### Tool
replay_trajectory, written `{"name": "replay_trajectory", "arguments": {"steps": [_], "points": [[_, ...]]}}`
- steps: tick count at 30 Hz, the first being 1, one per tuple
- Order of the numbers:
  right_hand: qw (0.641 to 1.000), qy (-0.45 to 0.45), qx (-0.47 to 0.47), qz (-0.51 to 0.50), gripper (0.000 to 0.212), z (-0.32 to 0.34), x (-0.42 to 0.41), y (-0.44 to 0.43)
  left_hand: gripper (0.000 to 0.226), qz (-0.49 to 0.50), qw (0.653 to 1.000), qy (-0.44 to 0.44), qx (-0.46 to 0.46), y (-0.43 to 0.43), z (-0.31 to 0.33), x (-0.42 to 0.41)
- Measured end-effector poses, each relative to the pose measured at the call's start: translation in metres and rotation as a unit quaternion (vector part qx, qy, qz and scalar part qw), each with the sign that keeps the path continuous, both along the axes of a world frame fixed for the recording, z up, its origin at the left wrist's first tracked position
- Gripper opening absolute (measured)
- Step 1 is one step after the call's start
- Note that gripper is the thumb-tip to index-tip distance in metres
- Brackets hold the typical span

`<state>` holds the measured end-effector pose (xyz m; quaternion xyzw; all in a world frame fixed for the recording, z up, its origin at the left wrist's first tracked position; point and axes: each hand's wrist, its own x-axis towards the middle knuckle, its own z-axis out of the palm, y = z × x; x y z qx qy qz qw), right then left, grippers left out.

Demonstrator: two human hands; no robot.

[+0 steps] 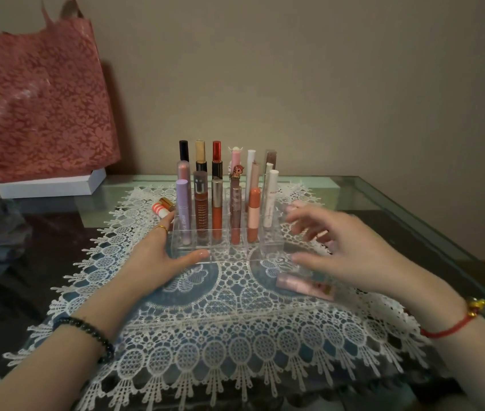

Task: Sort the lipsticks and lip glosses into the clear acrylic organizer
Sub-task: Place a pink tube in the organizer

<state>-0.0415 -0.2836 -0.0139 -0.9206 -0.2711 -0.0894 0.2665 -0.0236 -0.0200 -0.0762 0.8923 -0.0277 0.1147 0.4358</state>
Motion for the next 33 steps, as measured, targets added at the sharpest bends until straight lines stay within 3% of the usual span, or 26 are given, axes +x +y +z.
{"name": "replay_trajectory", "arguments": {"steps": [4,22,27,33], "points": [[0.998,0.029,-0.057,0.010,0.043,-0.022,-0.007,-0.007,0.099,-0.004,1.000,0.015,-0.026,0.000,-0.002,0.001],[0.998,0.017,-0.062,0.022,0.029,-0.047,-0.004,-0.005,0.097,0.002,1.000,0.001,-0.011,-0.002,0.003,-0.002],[1.000,0.018,0.009,0.010,0.036,-0.025,0.005,0.002,0.094,0.000,1.000,0.003,-0.015,0.000,0.001,-0.001],[0.974,-0.023,0.226,-0.012,0.030,0.010,0.032,0.018,0.097,0.005,1.000,-0.001,0.001,0.001,0.000,0.000]]}}
